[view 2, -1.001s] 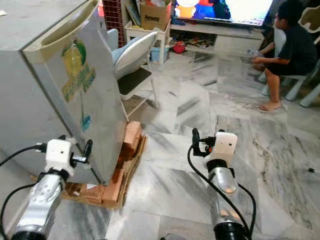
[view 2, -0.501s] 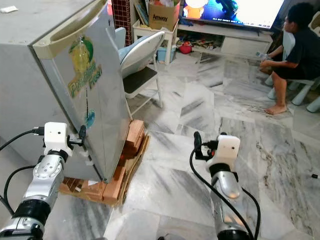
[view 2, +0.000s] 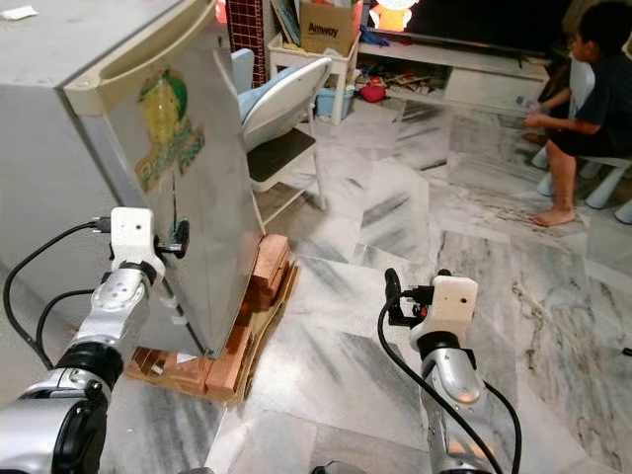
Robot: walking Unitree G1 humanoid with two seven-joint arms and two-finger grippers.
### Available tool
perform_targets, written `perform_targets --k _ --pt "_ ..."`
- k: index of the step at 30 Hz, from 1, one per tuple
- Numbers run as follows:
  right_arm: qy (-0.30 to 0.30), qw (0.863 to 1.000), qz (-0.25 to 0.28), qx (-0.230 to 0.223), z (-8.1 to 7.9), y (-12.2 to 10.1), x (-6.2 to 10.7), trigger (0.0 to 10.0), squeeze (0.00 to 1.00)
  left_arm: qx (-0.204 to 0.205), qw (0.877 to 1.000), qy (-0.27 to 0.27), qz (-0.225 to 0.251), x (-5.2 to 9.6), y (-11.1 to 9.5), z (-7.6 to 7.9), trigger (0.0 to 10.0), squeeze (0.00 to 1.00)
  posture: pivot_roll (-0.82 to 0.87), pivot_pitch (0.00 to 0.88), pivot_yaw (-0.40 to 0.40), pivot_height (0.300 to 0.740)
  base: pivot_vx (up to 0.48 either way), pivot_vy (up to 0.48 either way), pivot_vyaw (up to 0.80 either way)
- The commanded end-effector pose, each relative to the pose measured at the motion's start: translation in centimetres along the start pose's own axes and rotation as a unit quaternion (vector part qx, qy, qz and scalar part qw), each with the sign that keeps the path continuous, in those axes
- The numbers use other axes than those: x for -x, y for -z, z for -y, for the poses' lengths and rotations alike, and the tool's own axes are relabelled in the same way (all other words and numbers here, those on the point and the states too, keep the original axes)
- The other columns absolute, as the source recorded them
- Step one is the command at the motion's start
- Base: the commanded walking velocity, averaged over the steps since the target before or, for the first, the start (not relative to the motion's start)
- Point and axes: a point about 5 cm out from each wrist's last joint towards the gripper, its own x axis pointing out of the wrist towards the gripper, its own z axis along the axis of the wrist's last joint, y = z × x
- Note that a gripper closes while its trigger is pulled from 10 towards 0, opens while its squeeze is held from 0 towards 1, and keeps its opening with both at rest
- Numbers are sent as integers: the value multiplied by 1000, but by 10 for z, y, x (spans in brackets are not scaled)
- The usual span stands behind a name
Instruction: Restocking fridge
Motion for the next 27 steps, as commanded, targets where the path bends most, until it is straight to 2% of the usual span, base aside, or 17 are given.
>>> perform_targets --k 1,2,3,5,7,8,9,11,12,14,17,18,21,22,24,25,27 --pt "1 1000 -16 11 1 3 1 10000 0 -15 999 36 23 -7 -16 15 10000 0 -54 0 -45 740 0 0 0" --pt "3 1000 -24 19 3 5 3 10000 0 -22 998 50 27 -8 -19 21 10000 0 -53 0 -43 740 0 0 0" --pt "9 998 -44 33 7 11 6 10000 0 -39 995 82 45 -10 -26 36 10000 0 -50 1 -44 740 0 0 0" --pt "16 997 -68 43 11 19 9 10000 0 -37 989 124 66 -10 -35 58 10000 0 -40 0 -46 740 0 0 0" --pt "21 993 -102 54 16 30 15 10000 0 -40 957 263 112 6 -51 123 10000 0 -29 0 -47 740 0 0 0" --pt "21 993 -102 54 16 30 15 10000 0 -40 957 263 112 6 -51 123 10000 0 -29 0 -47 740 0 0 0" --pt "23 991 -121 47 17 37 18 10000 0 -20 911 387 141 33 -62 180 10000 0 -29 0 -46 740 0 0 0" --pt "18 990 -131 45 15 40 19 10000 0 -8 872 465 150 55 -68 212 10000 0 -35 0 -43 740 0 0 0" --pt "14 990 -132 45 13 40 18 10000 0 -7 863 482 149 59 -69 218 10000 0 -37 0 -43 740 0 0 0" --pt "7 990 -134 43 9 40 17 10000 0 -9 867 478 144 56 -67 217 10000 0 -40 0 -39 740 0 0 0" --pt "2 990 -136 37 6 41 16 10000 0 -33 890 434 138 40 -61 197 10000 0 -35 0 -36 740 0 0 0" --pt "0 990 -136 35 5 42 17 10000 0 -31 909 397 125 29 -57 177 10000 0 -32 0 -34 740 0 0 0" --pt "-1 990 -136 33 3 43 17 10000 0 -38 926 356 119 18 -52 149 10000 0 -20 0 -31 740 0 0 0" --pt "-3 990 -135 33 1 43 16 10000 0 -37 938 328 109 14 -46 128 10000 0 -17 0 -30 740 0 0 0" --pt "-4 990 -135 34 0 44 16 10000 0 -35 940 322 107 13 -44 123 10000 0 -16 0 -29 740 0 0 0" --pt "-6 990 -136 35 -1 44 15 10000 0 -30 947 304 102 15 -37 105 10000 0 -12 0 -29 740 0 0 0" --pt "-7 990 -137 34 -2 44 15 10000 0 -25 949 298 97 17 -33 96 10000 0 -8 0 -29 740 0 0 0"
